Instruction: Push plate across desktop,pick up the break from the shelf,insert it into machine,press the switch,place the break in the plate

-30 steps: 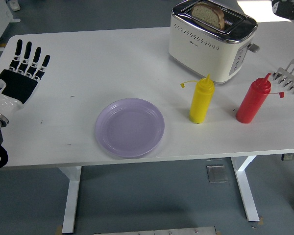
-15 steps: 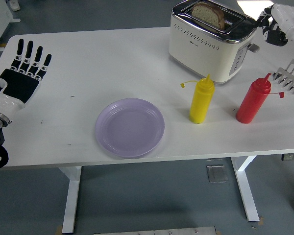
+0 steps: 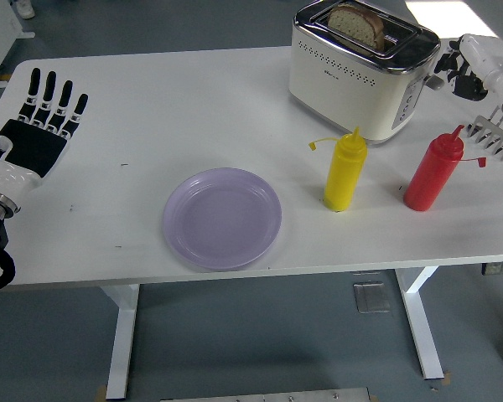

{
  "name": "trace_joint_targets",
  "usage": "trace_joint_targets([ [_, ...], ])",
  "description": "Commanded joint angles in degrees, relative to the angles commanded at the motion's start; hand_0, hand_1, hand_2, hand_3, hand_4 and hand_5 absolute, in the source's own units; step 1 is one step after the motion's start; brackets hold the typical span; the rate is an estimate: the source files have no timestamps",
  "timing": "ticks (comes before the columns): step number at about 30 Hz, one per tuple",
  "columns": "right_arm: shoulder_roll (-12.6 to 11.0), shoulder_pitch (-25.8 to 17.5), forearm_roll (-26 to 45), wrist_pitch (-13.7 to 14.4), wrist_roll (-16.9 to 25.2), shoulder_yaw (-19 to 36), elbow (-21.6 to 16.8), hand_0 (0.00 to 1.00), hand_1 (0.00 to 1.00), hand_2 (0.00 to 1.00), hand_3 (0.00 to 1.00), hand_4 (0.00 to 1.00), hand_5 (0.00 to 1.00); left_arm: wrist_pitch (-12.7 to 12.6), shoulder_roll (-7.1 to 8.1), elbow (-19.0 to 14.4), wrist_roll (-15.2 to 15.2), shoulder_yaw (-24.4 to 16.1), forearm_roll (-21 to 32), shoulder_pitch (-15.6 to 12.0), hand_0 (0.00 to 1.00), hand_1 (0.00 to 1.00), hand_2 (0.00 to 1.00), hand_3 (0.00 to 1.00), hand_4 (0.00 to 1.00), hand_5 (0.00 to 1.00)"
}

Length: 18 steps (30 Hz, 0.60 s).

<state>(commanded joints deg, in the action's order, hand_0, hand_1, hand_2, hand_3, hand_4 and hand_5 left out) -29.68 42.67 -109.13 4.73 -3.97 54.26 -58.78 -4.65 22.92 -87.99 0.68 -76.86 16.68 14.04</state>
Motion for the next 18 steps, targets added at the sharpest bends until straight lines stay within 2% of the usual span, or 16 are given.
trace_joint_targets([
  [9,1.12,0.60,0.93,2.11,1.91,-2.03,4.50,0.385,0.405,0.537,0.464,0.151,0.002,-0.06,0.00,0.00,-0.17,0.05,0.03,-0.01,0.827,0.758,0.710,0.718,0.785,0.998],
  [18,1.94,0.76,1.16,2.77,2.46,-3.52,5.56,0.377,0.397,0.534,0.459,0.170,0.002,-0.11,0.00,-0.02,-0.22,0.10,0.08,0.04,0.826,0.757,0.710,0.717,0.784,0.998],
])
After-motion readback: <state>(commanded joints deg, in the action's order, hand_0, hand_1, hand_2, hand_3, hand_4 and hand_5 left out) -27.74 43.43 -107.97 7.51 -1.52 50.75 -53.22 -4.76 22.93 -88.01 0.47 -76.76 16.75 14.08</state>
